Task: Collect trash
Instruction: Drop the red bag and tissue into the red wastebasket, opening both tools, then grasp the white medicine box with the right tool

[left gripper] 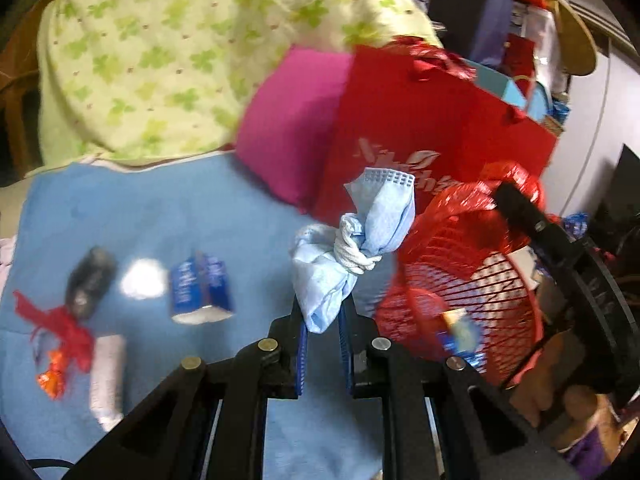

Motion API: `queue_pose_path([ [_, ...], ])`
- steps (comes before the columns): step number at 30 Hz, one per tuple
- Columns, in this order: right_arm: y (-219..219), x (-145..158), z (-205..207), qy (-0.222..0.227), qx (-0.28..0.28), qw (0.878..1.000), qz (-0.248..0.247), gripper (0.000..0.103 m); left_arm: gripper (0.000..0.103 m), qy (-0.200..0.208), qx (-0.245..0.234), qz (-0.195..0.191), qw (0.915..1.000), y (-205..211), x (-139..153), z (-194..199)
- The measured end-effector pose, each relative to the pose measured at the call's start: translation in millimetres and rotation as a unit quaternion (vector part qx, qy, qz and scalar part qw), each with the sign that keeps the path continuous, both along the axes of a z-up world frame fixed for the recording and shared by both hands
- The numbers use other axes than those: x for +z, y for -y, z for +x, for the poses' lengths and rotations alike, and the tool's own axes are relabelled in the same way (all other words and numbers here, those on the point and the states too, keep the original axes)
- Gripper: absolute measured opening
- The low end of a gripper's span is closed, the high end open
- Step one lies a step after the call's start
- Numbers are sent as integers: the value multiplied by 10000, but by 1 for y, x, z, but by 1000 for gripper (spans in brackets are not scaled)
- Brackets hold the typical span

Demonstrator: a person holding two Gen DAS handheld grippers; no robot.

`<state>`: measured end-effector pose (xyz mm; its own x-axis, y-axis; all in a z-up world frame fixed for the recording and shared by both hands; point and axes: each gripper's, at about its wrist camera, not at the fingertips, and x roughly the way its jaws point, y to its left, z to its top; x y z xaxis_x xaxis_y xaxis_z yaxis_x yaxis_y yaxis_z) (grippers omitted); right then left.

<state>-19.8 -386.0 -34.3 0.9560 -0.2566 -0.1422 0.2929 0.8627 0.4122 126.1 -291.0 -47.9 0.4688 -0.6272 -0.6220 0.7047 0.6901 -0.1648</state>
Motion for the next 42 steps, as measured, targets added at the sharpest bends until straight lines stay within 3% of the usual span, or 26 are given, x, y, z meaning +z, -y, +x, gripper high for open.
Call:
queue_pose_path([
  [9, 51, -12, -41, -55, -668, 9971, 355, 47, 15, 36, -724, -110, 9973, 60, 12, -35],
  [16, 79, -22, -56, -151, -920, 9924, 801, 49, 17, -176, -1080, 19, 9940, 101, -4, -51],
  [18, 83, -25, -58, -184, -985, 9909, 899, 51, 23, -177, -1070, 115, 9940, 108, -10, -53],
  [20, 86, -27, -59, -202, -974, 9900, 998, 66, 28, -228, -1102, 150, 9935, 110, -14, -54],
  [22, 87, -28, -61, -188, -971, 9894, 1064, 68, 34, -236, -1038, 173, 9942, 108, -18, -54],
  [28, 78, -22, -56, -113, -940, 9918, 862, 68, 37, -201, -759, 91, 9969, 71, -19, -51],
  [32, 60, -14, -48, -24, -810, 9948, 610, 68, 48, -74, -319, 252, 9991, 31, -26, -46],
  [38, 13, 2, -29, 183, -525, 9985, -22, 68, 51, -63, 438, 533, 9976, -46, -40, -36],
  [42, -41, 12, -7, 285, -141, 9972, -674, 68, 51, -159, 1139, 595, 9916, -115, -47, -21],
])
